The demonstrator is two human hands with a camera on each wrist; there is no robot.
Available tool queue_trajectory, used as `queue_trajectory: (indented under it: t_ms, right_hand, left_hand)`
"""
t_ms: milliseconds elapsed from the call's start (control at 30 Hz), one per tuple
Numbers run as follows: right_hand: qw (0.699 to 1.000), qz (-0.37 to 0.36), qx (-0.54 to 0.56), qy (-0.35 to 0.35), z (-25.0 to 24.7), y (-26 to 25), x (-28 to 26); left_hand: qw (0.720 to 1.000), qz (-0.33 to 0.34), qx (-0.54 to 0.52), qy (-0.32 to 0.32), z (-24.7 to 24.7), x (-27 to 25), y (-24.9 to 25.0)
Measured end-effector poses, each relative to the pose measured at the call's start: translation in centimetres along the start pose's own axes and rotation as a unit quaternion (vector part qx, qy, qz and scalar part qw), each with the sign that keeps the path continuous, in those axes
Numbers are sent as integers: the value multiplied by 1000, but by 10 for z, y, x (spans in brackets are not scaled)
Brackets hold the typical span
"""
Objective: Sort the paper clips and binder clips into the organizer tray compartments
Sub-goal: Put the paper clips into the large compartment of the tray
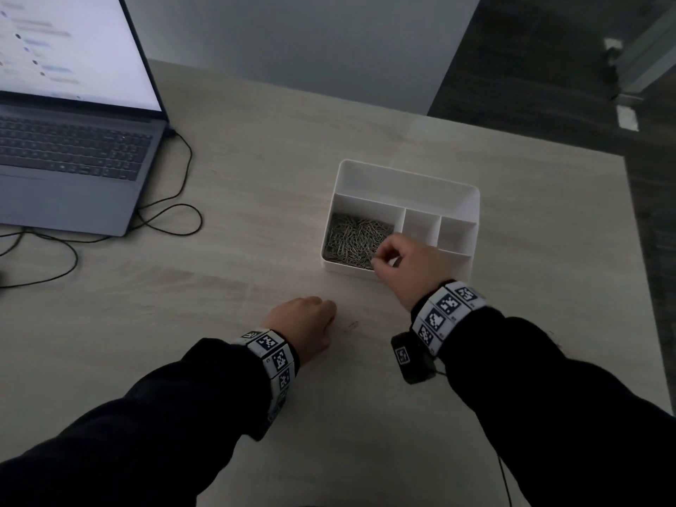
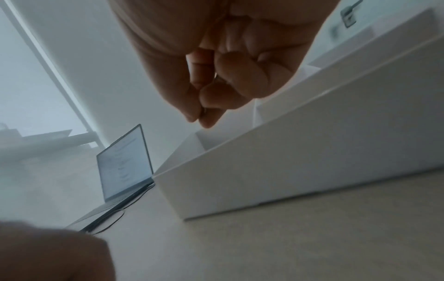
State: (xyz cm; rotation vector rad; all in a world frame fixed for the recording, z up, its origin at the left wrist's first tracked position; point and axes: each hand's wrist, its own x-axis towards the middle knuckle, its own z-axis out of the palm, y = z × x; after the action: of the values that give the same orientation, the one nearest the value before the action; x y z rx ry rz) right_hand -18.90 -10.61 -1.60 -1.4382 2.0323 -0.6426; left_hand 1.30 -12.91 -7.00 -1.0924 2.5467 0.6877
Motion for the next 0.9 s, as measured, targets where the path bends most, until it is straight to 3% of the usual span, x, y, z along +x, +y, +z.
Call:
queue_trajectory:
  t_ms: [100, 200, 333, 433, 700, 900]
  right_hand:
    - [999, -14, -25, 18, -4, 2, 7]
    - [994, -92, -41, 32, 5, 7, 0]
    - [962, -174, -139, -157, 39, 14, -21]
    - [937, -128, -208, -249, 56, 20, -31]
    - [944, -28, -177, -279, 56, 26, -36]
    - [940, -22, -174, -294, 51, 27, -42]
  left_hand:
    - [1000, -1, -6, 5, 1, 1, 0]
    - [1000, -1, -24, 7, 3, 1, -1]
    - [997, -15, -72, 7, -2, 4, -5]
    - [986, -29, -159, 37, -12, 6, -6]
    - [914, -61, -336, 221, -58, 36, 4]
    - [909, -96, -333, 233, -70, 53, 0]
